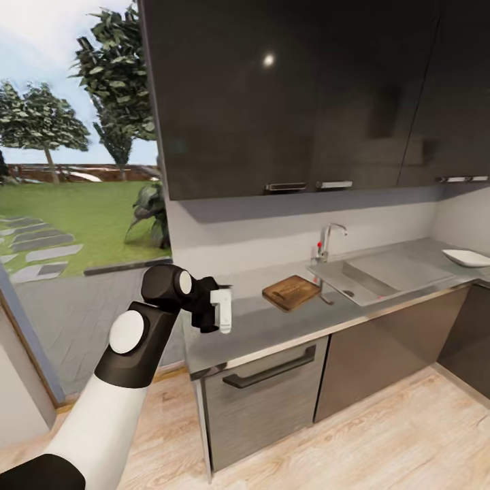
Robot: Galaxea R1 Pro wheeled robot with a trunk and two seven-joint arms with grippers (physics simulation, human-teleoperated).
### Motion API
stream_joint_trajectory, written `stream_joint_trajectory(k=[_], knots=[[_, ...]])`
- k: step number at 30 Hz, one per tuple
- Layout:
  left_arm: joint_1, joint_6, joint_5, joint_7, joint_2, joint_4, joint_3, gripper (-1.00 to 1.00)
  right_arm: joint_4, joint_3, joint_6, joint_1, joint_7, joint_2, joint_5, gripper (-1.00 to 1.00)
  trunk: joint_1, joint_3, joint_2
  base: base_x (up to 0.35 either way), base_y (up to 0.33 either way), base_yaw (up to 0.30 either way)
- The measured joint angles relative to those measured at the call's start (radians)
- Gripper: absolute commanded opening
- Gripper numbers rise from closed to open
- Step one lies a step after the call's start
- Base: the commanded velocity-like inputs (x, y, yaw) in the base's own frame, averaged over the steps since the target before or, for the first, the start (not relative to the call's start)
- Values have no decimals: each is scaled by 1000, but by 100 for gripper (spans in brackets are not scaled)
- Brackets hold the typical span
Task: In the kitchen, take the Vidalia onion out of the sink, dice it on the chopping board with the paring knife, put the diced onion into the bowl on the countertop, then place both the paring knife and the chopping board into the sink.
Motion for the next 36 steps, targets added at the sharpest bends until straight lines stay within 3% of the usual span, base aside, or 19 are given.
stream_joint_trajectory(k=[13, 24, 31, 36], knots=[[0, 2, -1, 0, -3, 2, -47, 100, 0, 0, 0, 0, 0, 0, 0, 100, 0, 0, 0, 232, 70, 0], [0, 3, -4, 0, -11, 3, -59, 100, 0, 0, 0, 0, -1, 1, 0, 100, 0, 0, 0, 223, -241, 0], [0, 5, -6, 0, -11, 3, -97, 100, 0, 0, 0, 0, -1, 2, 0, 100, 0, 0, 0, 179, -295, 0], [0, 6, -6, 0, -11, 3, -101, 100, 0, 0, 0, 0, -1, 2, 0, 100, 0, 0, 0, 158, -308, 0]])
